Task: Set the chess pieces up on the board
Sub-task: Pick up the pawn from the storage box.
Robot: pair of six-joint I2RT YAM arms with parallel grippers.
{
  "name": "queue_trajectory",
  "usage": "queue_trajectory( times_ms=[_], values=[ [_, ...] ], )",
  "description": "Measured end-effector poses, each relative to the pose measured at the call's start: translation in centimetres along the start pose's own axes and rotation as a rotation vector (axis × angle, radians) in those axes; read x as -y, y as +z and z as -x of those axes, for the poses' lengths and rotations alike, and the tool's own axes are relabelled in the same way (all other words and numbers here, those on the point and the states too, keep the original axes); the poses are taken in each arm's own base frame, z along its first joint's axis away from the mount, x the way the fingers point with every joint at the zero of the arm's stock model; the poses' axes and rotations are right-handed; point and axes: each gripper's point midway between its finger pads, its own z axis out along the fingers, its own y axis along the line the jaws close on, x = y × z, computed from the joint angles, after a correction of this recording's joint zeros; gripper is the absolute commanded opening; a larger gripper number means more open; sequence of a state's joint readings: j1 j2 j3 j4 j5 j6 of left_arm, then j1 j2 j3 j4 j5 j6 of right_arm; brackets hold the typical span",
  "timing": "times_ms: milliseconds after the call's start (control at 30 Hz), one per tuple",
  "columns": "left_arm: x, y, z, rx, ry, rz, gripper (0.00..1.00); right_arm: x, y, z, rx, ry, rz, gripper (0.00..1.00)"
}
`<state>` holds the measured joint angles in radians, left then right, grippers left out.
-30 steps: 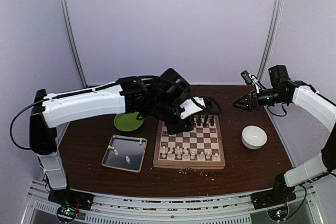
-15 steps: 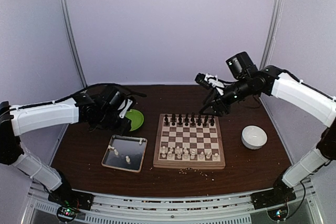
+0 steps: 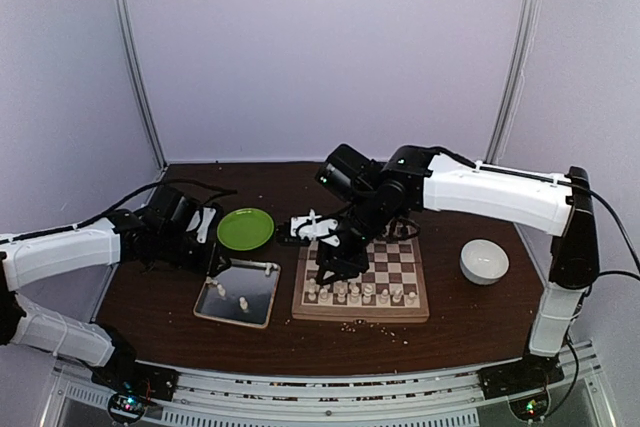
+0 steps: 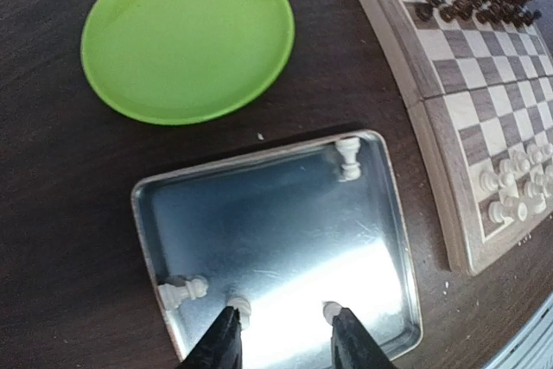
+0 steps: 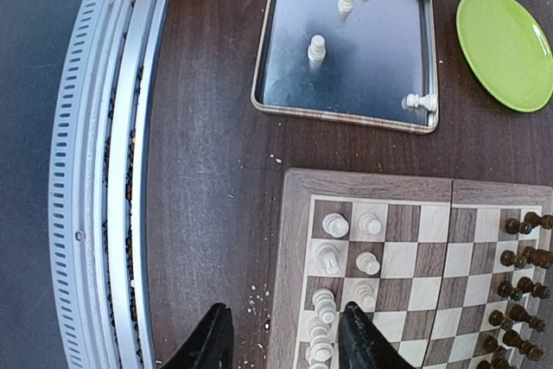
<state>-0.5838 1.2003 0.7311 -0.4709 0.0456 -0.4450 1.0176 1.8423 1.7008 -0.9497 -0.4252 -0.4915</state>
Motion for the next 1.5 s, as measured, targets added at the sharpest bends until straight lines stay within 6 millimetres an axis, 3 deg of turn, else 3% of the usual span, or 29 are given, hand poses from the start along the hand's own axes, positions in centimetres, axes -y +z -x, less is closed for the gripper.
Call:
queue_trajectory(
  times_ms=[167, 333, 467, 567, 833, 1233, 1367, 1500],
  values=[
    [2.6, 0.3, -1.2, -0.025, 0.095, -0.058, 0.36, 0.6, -0.4, -1.2, -0.014, 0.012, -0.038, 0.41],
    [4.8, 2.1, -3.1, -0.137, 0.219, -0.045, 0.35, 1.1, -3.3, -5.7, -0.002, 0.085, -0.079, 0.44],
    [5.9, 4.2, -4.6, -0.248, 0.307, 0.005, 0.35, 3.2, -6.1, -9.1, 0.072, 0.192, -0.139, 0.46],
    [6.0, 4.8, -5.2, -0.295, 0.346, 0.045, 0.35, 4.3, -7.1, -10.9, 0.102, 0.252, -0.175, 0.47],
    [4.8, 4.6, -5.4, -0.321, 0.369, 0.123, 0.32, 4.3, -7.0, -10.4, 0.153, 0.248, -0.156, 0.47],
    [4.2, 5.1, -6.7, -0.385, 0.375, 0.141, 0.12, 4.1, -7.1, -9.9, 0.173, 0.242, -0.142, 0.46],
    [4.3, 5.3, -6.9, -0.397, 0.380, 0.139, 0.01, 4.1, -7.1, -9.9, 0.173, 0.242, -0.142, 0.46],
    [4.9, 5.4, -6.8, -0.397, 0.375, 0.108, 0.00, 4.1, -7.1, -9.9, 0.173, 0.242, -0.142, 0.46]
  ],
)
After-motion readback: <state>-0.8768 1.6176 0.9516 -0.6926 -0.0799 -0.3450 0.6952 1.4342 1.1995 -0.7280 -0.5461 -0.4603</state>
